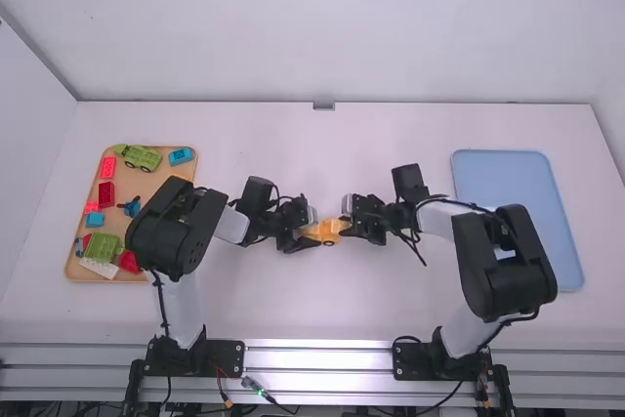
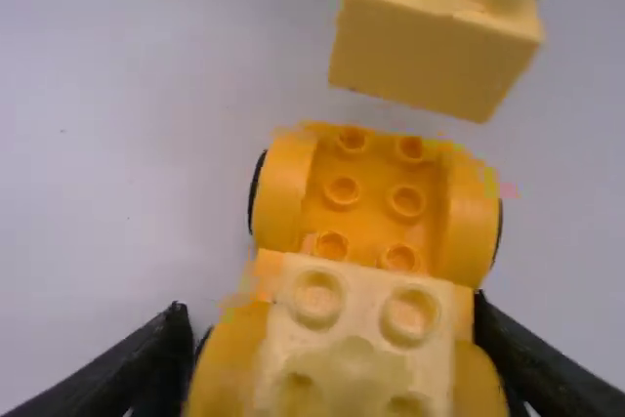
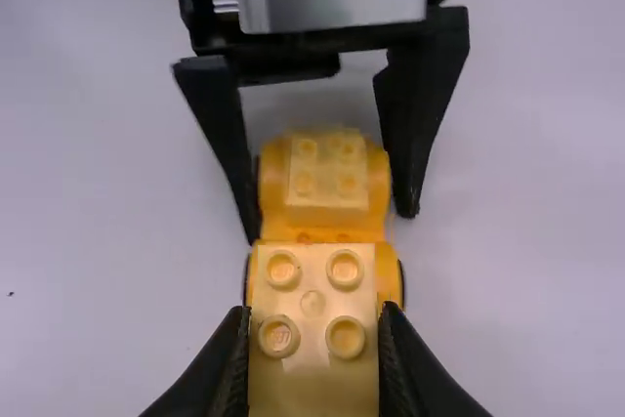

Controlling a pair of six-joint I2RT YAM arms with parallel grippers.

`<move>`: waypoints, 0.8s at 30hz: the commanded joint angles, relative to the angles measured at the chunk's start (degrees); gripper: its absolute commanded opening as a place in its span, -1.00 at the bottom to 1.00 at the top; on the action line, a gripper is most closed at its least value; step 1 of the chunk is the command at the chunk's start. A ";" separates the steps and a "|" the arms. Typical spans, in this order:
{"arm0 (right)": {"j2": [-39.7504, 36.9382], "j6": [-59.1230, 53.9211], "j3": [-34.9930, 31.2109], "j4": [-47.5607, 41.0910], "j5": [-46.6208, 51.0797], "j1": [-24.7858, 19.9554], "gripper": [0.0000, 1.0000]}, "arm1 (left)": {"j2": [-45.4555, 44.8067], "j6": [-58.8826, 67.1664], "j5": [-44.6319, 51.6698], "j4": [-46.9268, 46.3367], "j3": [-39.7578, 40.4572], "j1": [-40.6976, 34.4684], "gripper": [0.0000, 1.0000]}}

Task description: Assemble lego blocks to make yellow taxi

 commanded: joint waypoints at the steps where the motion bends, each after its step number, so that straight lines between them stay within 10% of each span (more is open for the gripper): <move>1: -0.83 -0.22 1.18 -0.17 0.42 1.16 -0.80 | 0.72 1.33 0.09 -0.26 0.09 -0.44 0.19; 24: 2.91 8.35 1.11 5.46 2.67 3.85 -0.81 | 0.70 4.68 1.57 -3.21 -0.22 -0.52 -0.06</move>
